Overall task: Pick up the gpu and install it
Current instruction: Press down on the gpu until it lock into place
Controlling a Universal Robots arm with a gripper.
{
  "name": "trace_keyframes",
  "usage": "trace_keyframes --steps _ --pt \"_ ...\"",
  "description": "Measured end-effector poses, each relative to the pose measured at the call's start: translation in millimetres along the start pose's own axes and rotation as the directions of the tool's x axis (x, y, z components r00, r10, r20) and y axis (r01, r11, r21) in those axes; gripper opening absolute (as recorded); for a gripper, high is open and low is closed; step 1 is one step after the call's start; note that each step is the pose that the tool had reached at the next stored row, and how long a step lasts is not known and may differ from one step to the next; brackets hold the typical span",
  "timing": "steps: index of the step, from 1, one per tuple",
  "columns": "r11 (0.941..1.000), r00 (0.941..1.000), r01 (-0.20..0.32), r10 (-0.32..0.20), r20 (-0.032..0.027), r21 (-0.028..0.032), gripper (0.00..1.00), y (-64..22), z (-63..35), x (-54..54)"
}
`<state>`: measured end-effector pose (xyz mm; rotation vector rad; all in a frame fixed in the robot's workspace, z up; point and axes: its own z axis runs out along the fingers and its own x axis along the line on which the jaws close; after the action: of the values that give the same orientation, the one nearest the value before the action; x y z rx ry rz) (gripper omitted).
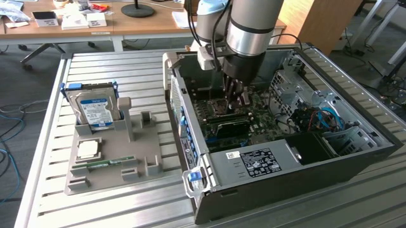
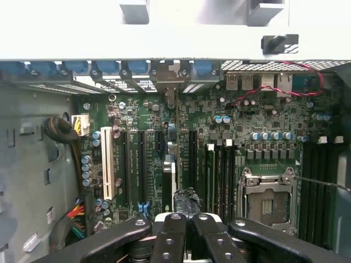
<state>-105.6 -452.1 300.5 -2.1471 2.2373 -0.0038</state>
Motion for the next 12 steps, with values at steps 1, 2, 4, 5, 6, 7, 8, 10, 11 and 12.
trace_keyframes --steps 1,2,4,5,6,7,8,10,11,12 --pt "1.0 1.0 0.0 0.0 0.0 0.0 0.11 0.0 -1.4 0.0" --pt "1.0 1.0 0.0 0.0 -0.0001 0.0 0.11 -0.1 -3.0 -0.1" --pt "1.0 1.0 0.0 0.0 -0.0001 0.0 0.11 -0.2 -5.8 -0.1" --pt "1.0 1.0 0.0 0.0 0.0 0.0 0.11 -0.2 -7.2 -0.2" --pt "1.0 1.0 0.0 0.0 0.0 0.0 0.11 -0.2 -8.6 -0.2" --pt "1.0 1.0 0.0 0.0 -0.0001 -0.0001 0.11 -0.3 -9.6 -0.3" --pt "1.0 1.0 0.0 0.0 -0.0001 0.0 0.11 -0.3 -10.7 -0.3" --pt "1.0 1.0 0.0 0.0 0.0 0.0001 0.11 -0.4 -12.1 -0.3" --pt "1.0 1.0 0.0 0.0 0.0002 0.0001 0.11 -0.4 -12.1 -0.3" --pt "1.0 1.0 0.0 0.0 -0.0001 -0.0001 0.11 -0.3 -12.2 -0.3"
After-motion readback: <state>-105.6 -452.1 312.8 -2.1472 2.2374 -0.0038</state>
